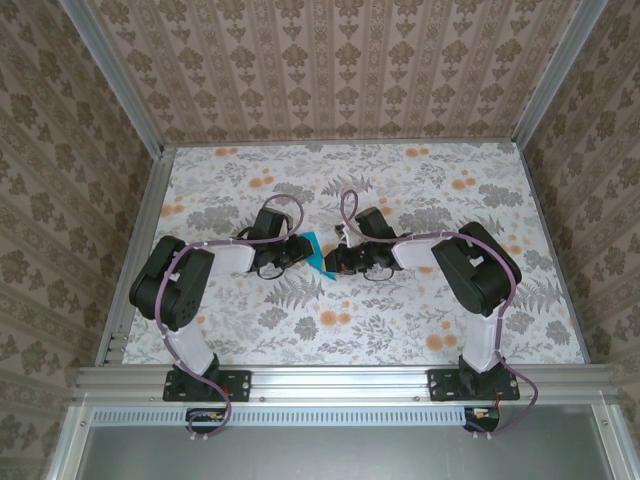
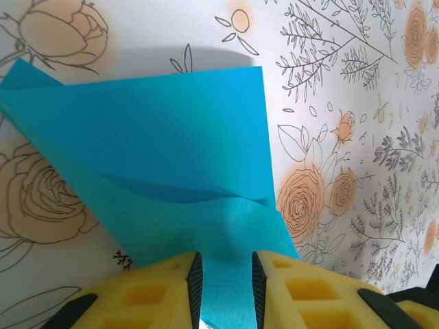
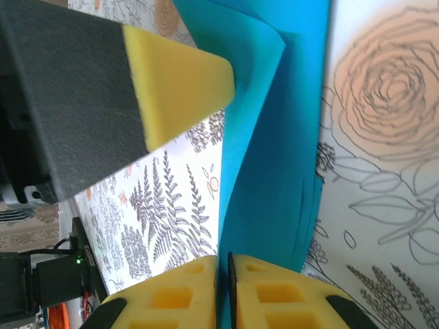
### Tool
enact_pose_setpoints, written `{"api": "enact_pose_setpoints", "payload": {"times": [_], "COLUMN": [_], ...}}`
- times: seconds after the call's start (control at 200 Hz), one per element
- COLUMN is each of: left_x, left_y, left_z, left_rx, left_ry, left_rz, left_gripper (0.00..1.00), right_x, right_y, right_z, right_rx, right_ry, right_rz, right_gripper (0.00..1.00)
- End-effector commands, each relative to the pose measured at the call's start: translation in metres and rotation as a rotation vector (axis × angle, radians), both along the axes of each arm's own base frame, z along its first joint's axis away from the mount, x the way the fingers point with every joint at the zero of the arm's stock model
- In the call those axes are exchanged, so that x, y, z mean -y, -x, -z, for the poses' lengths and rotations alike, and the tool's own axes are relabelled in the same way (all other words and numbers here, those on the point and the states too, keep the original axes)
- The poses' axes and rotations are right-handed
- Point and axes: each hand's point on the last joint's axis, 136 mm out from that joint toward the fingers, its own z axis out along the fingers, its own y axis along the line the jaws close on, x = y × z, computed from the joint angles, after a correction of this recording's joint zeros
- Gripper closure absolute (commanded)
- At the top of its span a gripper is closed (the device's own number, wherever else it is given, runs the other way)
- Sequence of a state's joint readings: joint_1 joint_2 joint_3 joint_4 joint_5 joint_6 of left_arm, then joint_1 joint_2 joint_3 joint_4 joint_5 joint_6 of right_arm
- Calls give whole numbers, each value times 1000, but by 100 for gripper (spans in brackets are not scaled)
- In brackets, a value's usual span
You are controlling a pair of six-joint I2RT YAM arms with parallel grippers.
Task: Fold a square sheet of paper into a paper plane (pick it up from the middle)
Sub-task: Fold the wing for the fifth time at the center of the table.
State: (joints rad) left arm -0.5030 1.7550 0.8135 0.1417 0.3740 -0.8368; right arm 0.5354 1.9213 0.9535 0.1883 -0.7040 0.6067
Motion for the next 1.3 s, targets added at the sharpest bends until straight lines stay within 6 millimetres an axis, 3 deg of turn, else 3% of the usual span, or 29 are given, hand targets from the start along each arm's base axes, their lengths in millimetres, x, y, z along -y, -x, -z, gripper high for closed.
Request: {"api": "enact_pose_setpoints", "payload": {"times": [0.0,0.585,0.89,1.295], "left_x": [-1,6,18,31], "left_y": [0,-10,-17,5], "left_z": [5,-2,-33,-56], "left_rx": [-23,-7,84,176], "left_ry": [-17,-9,46,123], "left_rz": [13,36,90,163], "left_gripper": [72,72,71,66], "right_x": [7,25,24,30], "right_y": [14,28,24,23], "right_z": [6,45,45,58], "right_rx": [-59,-97,-110,-199], "right_ry": [24,220,208,217], "right_rz": [-5,4,56,129], "right_gripper": [89,94,95,97]}}
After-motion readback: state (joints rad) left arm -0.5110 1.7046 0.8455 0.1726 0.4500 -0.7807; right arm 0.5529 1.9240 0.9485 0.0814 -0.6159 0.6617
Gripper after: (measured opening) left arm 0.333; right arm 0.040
